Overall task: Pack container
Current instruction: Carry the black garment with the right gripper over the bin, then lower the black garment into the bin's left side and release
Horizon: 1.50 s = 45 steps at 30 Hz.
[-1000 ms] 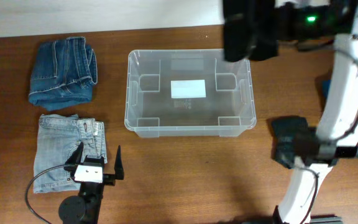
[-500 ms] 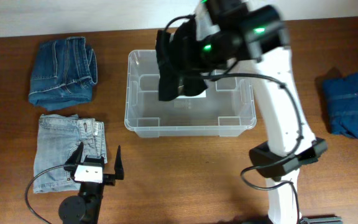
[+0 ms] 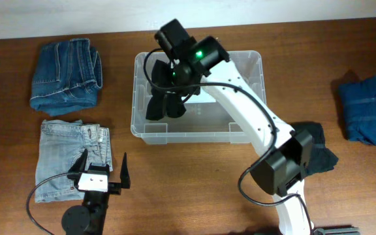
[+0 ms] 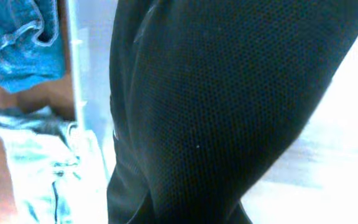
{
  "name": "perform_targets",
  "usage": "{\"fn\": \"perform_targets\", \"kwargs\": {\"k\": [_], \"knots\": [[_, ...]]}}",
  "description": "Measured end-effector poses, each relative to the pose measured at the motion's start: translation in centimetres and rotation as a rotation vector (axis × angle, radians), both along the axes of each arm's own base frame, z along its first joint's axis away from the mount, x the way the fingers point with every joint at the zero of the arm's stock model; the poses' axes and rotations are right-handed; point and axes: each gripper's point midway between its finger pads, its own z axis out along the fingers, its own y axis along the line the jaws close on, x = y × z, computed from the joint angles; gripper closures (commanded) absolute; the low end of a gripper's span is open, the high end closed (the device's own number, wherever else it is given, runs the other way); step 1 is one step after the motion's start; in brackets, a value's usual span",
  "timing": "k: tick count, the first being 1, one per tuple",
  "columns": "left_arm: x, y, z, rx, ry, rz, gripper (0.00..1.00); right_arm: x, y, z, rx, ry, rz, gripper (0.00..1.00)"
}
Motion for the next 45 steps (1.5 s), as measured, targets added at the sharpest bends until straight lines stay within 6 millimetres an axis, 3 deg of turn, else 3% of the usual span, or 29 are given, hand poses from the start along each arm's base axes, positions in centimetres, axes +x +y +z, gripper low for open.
{"fn": "perform_targets", "kwargs": {"k": [6,19,21,22,23,26,33,38,44,45], "knots": [[0.0,0.0,0.0,0.000,0.000,0.000,0.01,0.6,0.7,-3.5,0.017,0.015,-0.009,0.96],[0.0,0.0,0.0,0.000,0.000,0.000,0.00,0.8,1.7,-7.6,0.051,0.023,0.013,0.95],[0.0,0.0,0.0,0.000,0.000,0.000,0.01,0.7,1.7,-7.9,0.051,0.025,0.015,0.81],[0.0,0.0,0.0,0.000,0.000,0.000,0.01,0.6,1.6,-8.0,0.048,0.029,0.017,0.69],[0.0,0.0,0.0,0.000,0.000,0.000,0.01,0.6,1.6,-8.2,0.046,0.031,0.019,0.47],[0.0,0.0,0.0,0.000,0.000,0.000,0.01,0.4,1.5,-8.5,0.039,0.034,0.028,0.20],[0.0,0.0,0.0,0.000,0.000,0.000,0.01,0.3,0.4,-8.9,-0.030,0.020,0.064,0.08],[0.0,0.0,0.0,0.000,0.000,0.000,0.01,0.4,-1.8,-9.5,-0.128,0.013,0.083,0.07],[0.0,0.0,0.0,0.000,0.000,0.000,0.01,1.7,-6.2,-9.8,-0.225,0.016,0.040,0.34],[0.0,0.0,0.0,0.000,0.000,0.000,0.01,2.1,-7.0,-9.9,-0.235,0.016,0.028,0.43]]}}
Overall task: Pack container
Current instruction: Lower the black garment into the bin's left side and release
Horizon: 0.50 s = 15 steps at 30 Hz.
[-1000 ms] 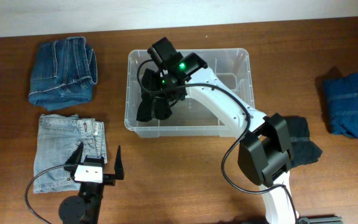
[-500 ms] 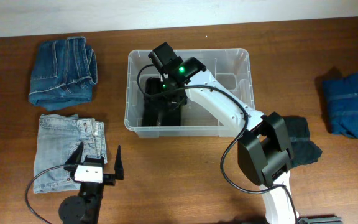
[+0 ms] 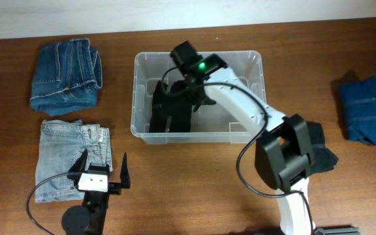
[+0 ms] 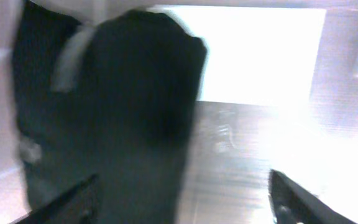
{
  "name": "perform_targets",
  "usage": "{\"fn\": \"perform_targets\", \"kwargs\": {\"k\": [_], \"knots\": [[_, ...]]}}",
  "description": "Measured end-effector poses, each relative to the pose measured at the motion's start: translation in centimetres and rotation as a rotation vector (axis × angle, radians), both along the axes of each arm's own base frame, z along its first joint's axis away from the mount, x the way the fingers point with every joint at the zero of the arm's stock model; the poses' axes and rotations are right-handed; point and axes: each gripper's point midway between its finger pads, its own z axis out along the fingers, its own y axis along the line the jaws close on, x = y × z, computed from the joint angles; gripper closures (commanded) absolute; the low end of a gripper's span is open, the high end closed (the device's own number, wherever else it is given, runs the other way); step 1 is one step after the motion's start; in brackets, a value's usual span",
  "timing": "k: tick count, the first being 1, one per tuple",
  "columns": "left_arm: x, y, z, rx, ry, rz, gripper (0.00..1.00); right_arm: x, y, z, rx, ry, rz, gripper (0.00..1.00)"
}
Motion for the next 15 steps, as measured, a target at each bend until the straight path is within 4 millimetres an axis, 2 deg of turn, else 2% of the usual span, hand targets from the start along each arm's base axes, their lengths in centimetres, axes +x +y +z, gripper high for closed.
{"fn": "perform_targets", "kwargs": {"k": [3,5,6,7,10,15], "knots": [[0.0,0.0,0.0,0.000,0.000,0.000,0.01,0.9,-2.5,-0.1,-0.024,0.006,-0.044,0.66],[0.0,0.0,0.0,0.000,0.000,0.000,0.01,1.2,-4.0,-0.2,-0.037,0.015,-0.069,0.87],[0.0,0.0,0.0,0.000,0.000,0.000,0.00,1.3,-4.8,-0.2,-0.043,0.019,-0.086,0.92],[0.0,0.0,0.0,0.000,0.000,0.000,0.01,1.5,-5.4,-0.2,-0.047,0.022,-0.096,0.96],[0.0,0.0,0.0,0.000,0.000,0.000,0.01,1.7,-6.2,-0.2,-0.058,0.021,-0.104,0.96],[0.0,0.0,0.0,0.000,0.000,0.000,0.01,1.2,-5.0,-0.3,-0.061,0.020,-0.072,0.96]]}}
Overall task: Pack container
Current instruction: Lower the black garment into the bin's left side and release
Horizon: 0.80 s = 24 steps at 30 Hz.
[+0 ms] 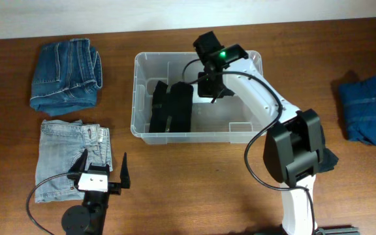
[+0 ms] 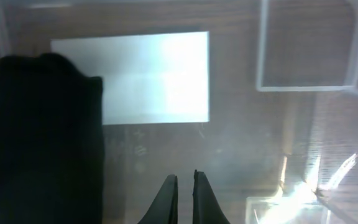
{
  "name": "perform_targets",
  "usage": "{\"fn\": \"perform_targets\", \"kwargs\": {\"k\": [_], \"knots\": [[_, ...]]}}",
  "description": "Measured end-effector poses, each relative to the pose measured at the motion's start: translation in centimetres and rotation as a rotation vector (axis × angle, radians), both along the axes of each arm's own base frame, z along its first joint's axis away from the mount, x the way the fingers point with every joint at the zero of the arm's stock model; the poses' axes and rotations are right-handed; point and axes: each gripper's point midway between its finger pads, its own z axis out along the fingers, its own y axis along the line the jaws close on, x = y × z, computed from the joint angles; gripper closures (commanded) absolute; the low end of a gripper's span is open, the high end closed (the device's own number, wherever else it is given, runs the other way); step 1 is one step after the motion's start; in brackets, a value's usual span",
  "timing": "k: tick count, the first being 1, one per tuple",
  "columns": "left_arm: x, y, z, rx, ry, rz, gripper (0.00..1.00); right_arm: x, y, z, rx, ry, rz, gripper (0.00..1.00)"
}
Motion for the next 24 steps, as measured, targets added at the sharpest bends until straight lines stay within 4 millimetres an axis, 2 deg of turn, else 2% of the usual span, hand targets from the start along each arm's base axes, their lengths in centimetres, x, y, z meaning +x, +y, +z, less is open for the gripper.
{"fn": "perform_targets", "kwargs": {"k": [4,9,13,20,24], "knots": [[0.0,0.0,0.0,0.000,0.000,0.000,0.01,-0.5,1.1,-0.7,-0.007,0.012,0.030,0.96],[0.0,0.0,0.0,0.000,0.000,0.000,0.01,-1.1,1.4,-4.4,-0.038,0.089,0.047,0.96],[0.0,0.0,0.0,0.000,0.000,0.000,0.01,-1.7,1.6,-6.4,-0.034,0.134,0.052,0.96],[0.0,0.0,0.0,0.000,0.000,0.000,0.01,-1.5,3.5,-6.4,0.032,0.123,0.077,0.96],[0.0,0.0,0.0,0.000,0.000,0.000,0.00,-2.0,5.7,-6.3,0.063,0.108,0.119,0.96]]}}
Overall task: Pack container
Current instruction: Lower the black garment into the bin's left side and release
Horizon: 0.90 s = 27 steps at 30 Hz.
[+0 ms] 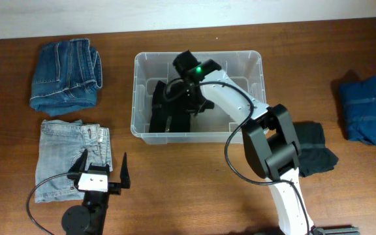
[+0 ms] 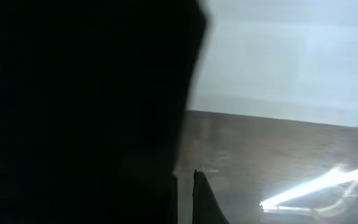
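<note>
A clear plastic container [image 1: 243,98] stands in the middle of the table. A folded black garment [image 1: 165,112] lies in its left half and fills the left of the right wrist view [image 2: 73,106]. My right gripper [image 1: 187,93] is down inside the container at the garment's right edge. It is shut [image 2: 184,179] with nothing between the fingers, the left finger lying against the black cloth. My left gripper [image 1: 103,171] rests open near the table's front edge, beside light denim shorts [image 1: 67,156].
Folded dark blue jeans [image 1: 66,73] lie at the back left. A blue garment [image 1: 367,112] lies at the far right. A dark garment [image 1: 318,153] sits beside the right arm's base. The container's right half shows bare bottom.
My right gripper was by the container's back wall, right of the black garment. It is now further left and lower, against the garment's right edge, still shut.
My right gripper first held the black garment over the container's left part. Then the garment lay in the container and the gripper was open over it. After that the gripper was shut and away to the right. Now it is at the garment's edge.
</note>
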{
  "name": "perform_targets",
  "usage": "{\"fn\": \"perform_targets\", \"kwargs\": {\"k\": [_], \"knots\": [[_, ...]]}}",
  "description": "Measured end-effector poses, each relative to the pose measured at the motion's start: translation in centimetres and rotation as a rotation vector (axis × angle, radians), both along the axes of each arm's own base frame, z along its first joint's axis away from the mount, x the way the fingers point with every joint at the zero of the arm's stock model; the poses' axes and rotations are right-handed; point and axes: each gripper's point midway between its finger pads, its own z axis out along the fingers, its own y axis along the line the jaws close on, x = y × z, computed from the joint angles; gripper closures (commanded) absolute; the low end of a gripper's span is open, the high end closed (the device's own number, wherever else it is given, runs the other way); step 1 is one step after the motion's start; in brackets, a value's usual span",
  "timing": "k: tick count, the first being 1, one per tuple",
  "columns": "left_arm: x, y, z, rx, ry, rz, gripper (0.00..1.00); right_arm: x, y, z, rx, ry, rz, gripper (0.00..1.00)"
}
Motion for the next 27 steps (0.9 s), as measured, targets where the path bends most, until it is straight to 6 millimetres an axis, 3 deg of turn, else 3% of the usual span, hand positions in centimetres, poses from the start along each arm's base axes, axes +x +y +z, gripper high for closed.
{"fn": "perform_targets", "kwargs": {"k": [6,15,20,23,27], "knots": [[0.0,0.0,0.0,0.000,0.000,0.000,0.01,-0.1,1.9,0.2,0.041,-0.016,0.029,0.96],[0.0,0.0,0.0,0.000,0.000,0.000,0.01,-0.1,1.9,0.2,0.061,-0.007,0.025,0.93],[0.0,0.0,0.0,0.000,0.000,0.000,0.01,-0.7,0.6,1.5,0.041,0.045,0.029,0.55],[0.0,0.0,0.0,0.000,0.000,0.000,0.01,0.0,-0.3,4.4,0.038,0.036,0.041,0.35],[0.0,0.0,0.0,0.000,0.000,0.000,0.01,0.9,-2.4,10.9,0.013,-0.022,0.035,0.01]]}}
